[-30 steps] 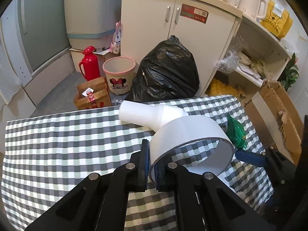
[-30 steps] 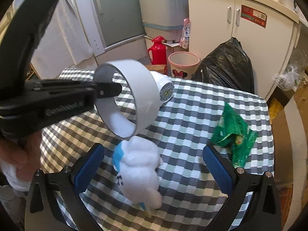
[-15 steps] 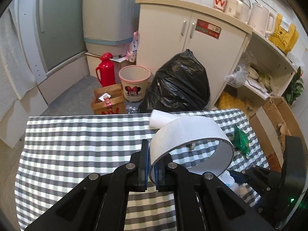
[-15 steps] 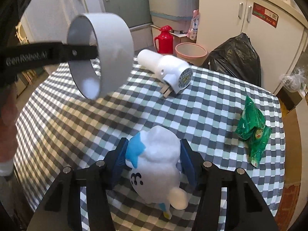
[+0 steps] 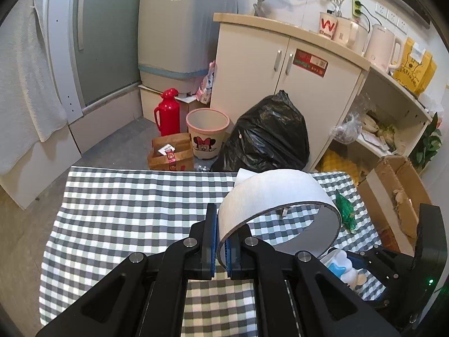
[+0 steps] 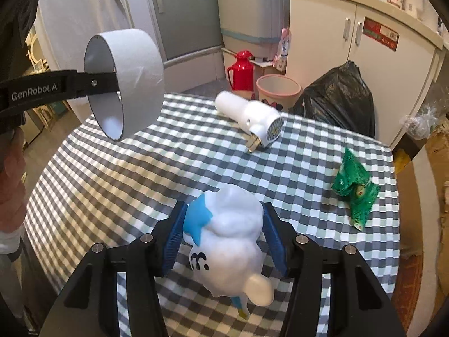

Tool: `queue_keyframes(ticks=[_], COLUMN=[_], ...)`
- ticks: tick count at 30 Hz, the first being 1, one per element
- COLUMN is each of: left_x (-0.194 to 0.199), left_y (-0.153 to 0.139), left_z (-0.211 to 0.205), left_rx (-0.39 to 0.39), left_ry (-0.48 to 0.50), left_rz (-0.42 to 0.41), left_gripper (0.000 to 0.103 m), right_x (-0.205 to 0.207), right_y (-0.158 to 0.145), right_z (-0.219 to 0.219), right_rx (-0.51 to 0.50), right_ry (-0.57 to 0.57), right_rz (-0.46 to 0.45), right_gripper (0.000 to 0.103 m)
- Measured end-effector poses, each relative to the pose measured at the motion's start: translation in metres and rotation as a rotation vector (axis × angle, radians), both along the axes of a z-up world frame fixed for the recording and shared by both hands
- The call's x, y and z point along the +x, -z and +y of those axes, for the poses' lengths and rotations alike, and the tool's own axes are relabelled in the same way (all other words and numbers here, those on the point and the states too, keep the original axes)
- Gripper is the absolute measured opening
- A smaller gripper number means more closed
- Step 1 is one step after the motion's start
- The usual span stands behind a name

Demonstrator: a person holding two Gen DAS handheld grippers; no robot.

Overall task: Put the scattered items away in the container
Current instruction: 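Lift and carry the tape roll and figurine with both tools over the box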

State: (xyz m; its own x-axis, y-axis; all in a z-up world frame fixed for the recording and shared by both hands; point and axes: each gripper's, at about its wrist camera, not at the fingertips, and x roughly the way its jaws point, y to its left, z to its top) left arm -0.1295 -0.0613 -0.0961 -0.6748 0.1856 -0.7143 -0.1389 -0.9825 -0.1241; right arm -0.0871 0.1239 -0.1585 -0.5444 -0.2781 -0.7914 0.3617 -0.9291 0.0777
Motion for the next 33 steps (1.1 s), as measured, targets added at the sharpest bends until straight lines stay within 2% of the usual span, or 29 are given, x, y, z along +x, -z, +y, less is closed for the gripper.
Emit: queue_keyframes(ticks=[20,33], left_x=[0.072,0.112], left_y=[-0.066,-0.090], left_z=[-0.017,-0.015], left_rx=[-0.053,-0.058], left_ry=[-0.082,-0.100], left_rz=[0.179,0.233], left_gripper=[0.005,0.005], right_x=[0.053,0.092], right_y=[-0.086,-0.125], right_z=[-0.002,0.006], right_rx=[-0.056,-0.077], right_ry=[0.037,0.049], right_rz=[0.216,0.329], right_gripper=[0.054,0.053])
